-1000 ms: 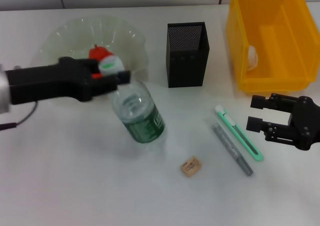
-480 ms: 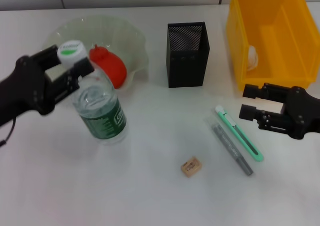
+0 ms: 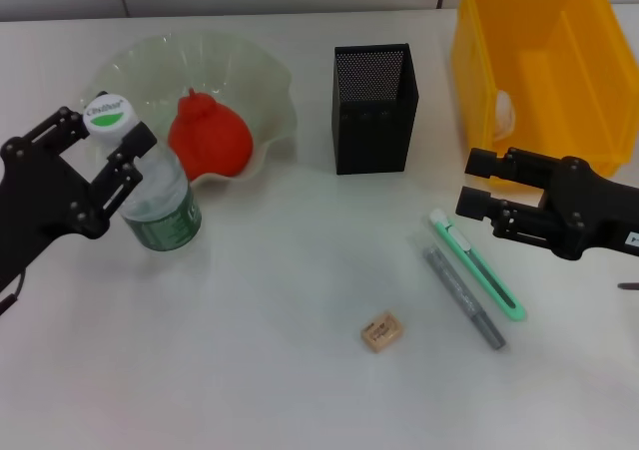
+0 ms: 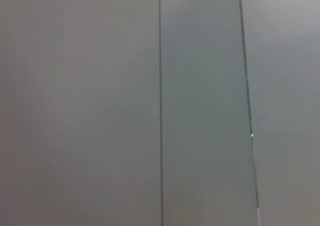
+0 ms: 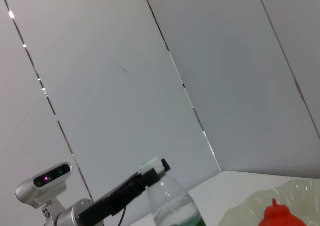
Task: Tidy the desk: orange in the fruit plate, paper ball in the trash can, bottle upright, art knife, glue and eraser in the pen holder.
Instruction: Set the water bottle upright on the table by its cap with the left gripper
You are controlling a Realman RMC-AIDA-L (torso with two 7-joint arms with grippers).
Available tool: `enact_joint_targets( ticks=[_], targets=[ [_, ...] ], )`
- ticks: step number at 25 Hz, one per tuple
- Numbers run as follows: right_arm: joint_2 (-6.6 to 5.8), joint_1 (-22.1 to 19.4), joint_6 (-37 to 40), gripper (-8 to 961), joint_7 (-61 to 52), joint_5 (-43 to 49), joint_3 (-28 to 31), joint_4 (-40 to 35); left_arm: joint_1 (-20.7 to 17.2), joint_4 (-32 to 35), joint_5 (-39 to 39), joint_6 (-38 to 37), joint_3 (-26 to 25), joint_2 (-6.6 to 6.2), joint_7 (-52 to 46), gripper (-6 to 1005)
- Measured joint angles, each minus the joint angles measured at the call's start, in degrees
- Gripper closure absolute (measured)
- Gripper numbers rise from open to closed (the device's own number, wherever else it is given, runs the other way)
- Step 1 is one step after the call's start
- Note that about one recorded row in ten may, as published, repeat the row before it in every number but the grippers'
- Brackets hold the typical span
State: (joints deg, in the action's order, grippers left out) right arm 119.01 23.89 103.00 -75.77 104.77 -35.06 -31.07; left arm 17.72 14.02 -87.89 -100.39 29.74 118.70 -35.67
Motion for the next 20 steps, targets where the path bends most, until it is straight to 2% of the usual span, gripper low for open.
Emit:
enact_joint_targets(
  ticks=[6,13,18,20],
  targets=[
    [0.08,0.1,-0.4,292,0.3,0.0,0.0,0.9,0.9,-1.4,-0.1,4.5,0.3,0.08,1.9,556],
    [0.08,0.1,-0.5,292,0.8,0.0,0.0,1.4,0.6,-4.9,0.3,5.4,-3.7,0.15,3.2,555],
    [0.08,0.0,-0.5,292,0.8,0.0,0.0,1.4,0.1,-5.0,0.3,3.9,-4.0,0.11,3.1,414],
    [0.08,0.1,-0.5,292,0.9,0.0,0.0,1.4,-0.8,-4.7,1.0,-0.7,-4.7,-0.05,2.6,348]
  ],
)
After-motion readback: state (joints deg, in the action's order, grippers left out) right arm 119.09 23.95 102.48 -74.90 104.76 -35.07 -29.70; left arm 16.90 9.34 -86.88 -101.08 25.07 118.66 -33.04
